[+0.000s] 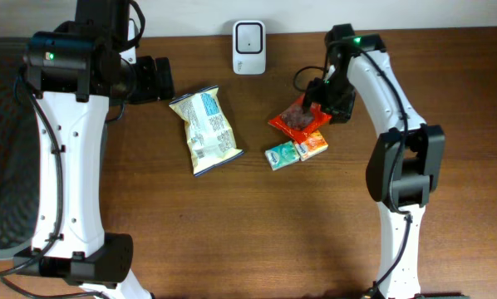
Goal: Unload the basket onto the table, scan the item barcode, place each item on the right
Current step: 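Regrasp the red bag and hold it over the scanner, then carry the red bag to the right table edge and drop it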
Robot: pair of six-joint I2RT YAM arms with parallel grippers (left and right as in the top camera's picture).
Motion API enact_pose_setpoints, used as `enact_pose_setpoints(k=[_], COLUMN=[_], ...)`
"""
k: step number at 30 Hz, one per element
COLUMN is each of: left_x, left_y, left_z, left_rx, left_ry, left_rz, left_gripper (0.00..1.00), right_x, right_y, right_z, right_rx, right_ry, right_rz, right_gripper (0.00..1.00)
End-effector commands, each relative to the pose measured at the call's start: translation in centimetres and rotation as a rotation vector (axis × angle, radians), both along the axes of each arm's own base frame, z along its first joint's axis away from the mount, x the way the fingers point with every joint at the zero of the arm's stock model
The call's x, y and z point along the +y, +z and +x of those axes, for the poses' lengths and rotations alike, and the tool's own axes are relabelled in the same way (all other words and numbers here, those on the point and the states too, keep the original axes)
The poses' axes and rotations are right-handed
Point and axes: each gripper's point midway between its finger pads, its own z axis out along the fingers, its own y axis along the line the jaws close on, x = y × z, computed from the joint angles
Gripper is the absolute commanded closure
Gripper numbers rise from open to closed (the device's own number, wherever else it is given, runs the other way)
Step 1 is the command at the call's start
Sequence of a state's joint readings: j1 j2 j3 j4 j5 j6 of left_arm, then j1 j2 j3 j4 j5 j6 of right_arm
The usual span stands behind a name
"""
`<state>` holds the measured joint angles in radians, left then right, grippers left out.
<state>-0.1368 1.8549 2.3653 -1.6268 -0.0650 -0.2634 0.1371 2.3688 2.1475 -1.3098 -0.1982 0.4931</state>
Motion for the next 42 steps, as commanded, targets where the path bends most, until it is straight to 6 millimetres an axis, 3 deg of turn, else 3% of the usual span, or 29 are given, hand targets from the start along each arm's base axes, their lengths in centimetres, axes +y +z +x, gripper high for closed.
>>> enact_pose_setpoints(k=[1, 4, 7, 10, 12, 13, 15, 17, 18, 20, 23, 27, 33, 36, 39, 40, 42], left_x=[0.3, 0.3, 0.3, 0.3, 0.3, 0.3, 0.3, 0.3, 0.3, 0.3, 0.3, 0.3, 0.3, 0.3, 0.3, 0.3, 0.3], left_y=[0.7, 0.7, 0.7, 0.7, 0.7, 0.7, 0.7, 0.7, 0.7, 0.7, 0.7, 0.7, 0.7, 0.7, 0.7, 0.7, 0.7], left_z=[-0.3, -0.4, -0.4, -0.4, -0.4, -0.4, -0.4, -0.4, -0.4, -0.4, -0.4, -0.4, -0.4, -0.4, -0.4, -0.4, -0.4], left_rx=[-0.021, -0.018, -0.019, -0.018, -0.018, -0.018, -0.018, -0.018, -0.018, -0.018, -0.018, -0.018, -0.018, -0.018, -0.018, -0.018, -0.018], left_ry=[0.019, 0.019, 0.019, 0.019, 0.019, 0.019, 0.019, 0.019, 0.019, 0.019, 0.019, 0.019, 0.019, 0.019, 0.019, 0.019, 0.019], left_rz=[0.001, 0.001, 0.001, 0.001, 0.001, 0.001, 0.001, 0.001, 0.001, 0.001, 0.001, 0.001, 0.001, 0.001, 0.001, 0.001, 0.001], left_gripper=[0.01, 0.01, 0.01, 0.01, 0.01, 0.01, 0.01, 0.01, 0.01, 0.01, 0.01, 0.01, 0.01, 0.01, 0.01, 0.01, 0.01], right_x=[0.2, 1.4, 1.8, 2.0, 2.1, 2.1, 2.9, 3.6, 4.7, 6.0, 8.6, 11.9, 15.8, 15.2, 11.9, 9.9, 2.2], right_y=[-1.3, -3.7, -4.8, -5.1, -5.0, -5.0, -3.9, -1.0, 2.4, 6.2, 12.9, 14.1, 10.7, 10.5, 12.8, 14.0, 17.0], right_z=[0.0, 0.3, 1.0, 2.0, 2.4, 2.5, 3.0, 4.7, 6.3, 8.1, 12.6, 16.0, 18.2, 18.5, 19.2, 19.3, 19.0], right_rx=[0.005, -0.011, -0.051, -0.093, -0.111, -0.113, -0.13, -0.204, -0.296, -0.391, -0.644, -0.822, -0.951, -0.963, -0.985, -0.989, -0.976], right_ry=[-0.109, -0.153, -0.149, -0.149, -0.149, -0.149, -0.14, -0.103, -0.031, 0.003, 0.025, 0.026, -0.021, -0.026, -0.027, -0.052, -0.154], right_rz=[-0.048, -0.04, -0.028, -0.017, -0.011, -0.01, 0.039, 0.075, 0.131, 0.202, 0.363, 0.406, 0.231, 0.204, 0.204, 0.192, 0.122], right_gripper=[0.28, 0.28, 0.3, 0.59, 0.88, 0.96, 0.96, 0.96, 0.96, 0.96, 0.96, 0.96, 0.95, 0.95, 0.95, 0.95, 0.95])
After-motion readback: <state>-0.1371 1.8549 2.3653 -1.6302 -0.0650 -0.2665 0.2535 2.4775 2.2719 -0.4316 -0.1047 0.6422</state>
